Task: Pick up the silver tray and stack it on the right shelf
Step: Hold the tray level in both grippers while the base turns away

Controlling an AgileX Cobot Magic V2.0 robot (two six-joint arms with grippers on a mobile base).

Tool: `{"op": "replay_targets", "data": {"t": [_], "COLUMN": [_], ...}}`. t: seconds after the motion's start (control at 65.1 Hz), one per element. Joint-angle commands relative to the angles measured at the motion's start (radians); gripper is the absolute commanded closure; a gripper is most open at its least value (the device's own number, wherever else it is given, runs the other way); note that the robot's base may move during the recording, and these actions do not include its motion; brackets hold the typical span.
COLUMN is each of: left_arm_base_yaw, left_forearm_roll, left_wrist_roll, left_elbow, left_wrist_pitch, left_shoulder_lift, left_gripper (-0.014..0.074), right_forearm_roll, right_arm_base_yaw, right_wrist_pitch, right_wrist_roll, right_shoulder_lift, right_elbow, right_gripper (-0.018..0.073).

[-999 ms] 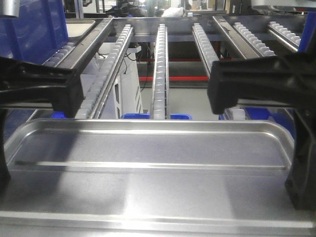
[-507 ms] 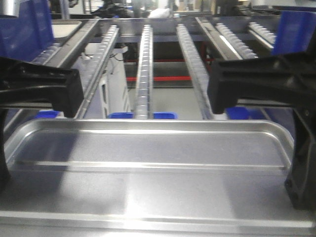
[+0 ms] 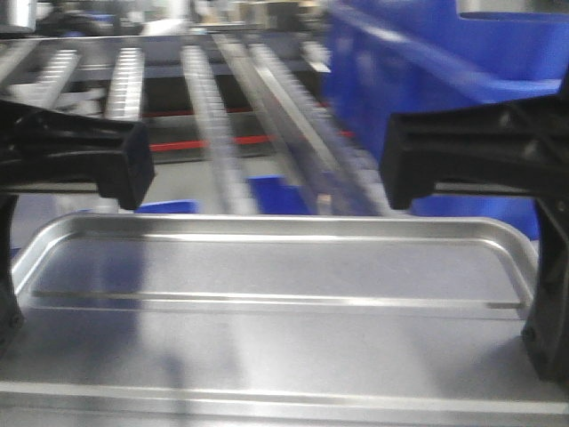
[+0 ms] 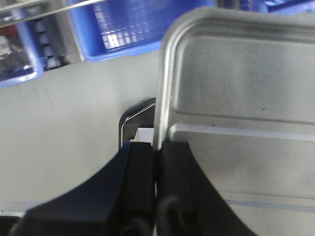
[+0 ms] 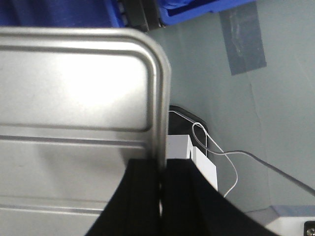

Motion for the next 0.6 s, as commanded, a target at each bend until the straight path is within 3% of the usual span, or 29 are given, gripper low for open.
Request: {"op": "replay_targets", "data": {"t": [0.0, 0.584], "left_arm_base_yaw": [-0.009, -0.009], "left_forearm_roll": [0.014, 0.014], "left_wrist_roll": [-0.015, -0.015], "left_elbow": [-0.027, -0.027], "left_wrist_pitch": [-0.009, -0.009], "left_shoulder_lift": [-0.026, -0.026], "left_gripper": [0.0695, 0.0695], "right_forearm_roll": [-0.023, -0.023], "right_arm_base_yaw": [0.003, 0.003], "right_wrist_pitch": [0.029, 0.181], "right_wrist_roll": [-0.003, -0.003], "right_shoulder_lift": [-0.024, -0.024], "right_elbow": [-0.028, -0.028], "right_gripper": [0.0501, 0.0501]}}
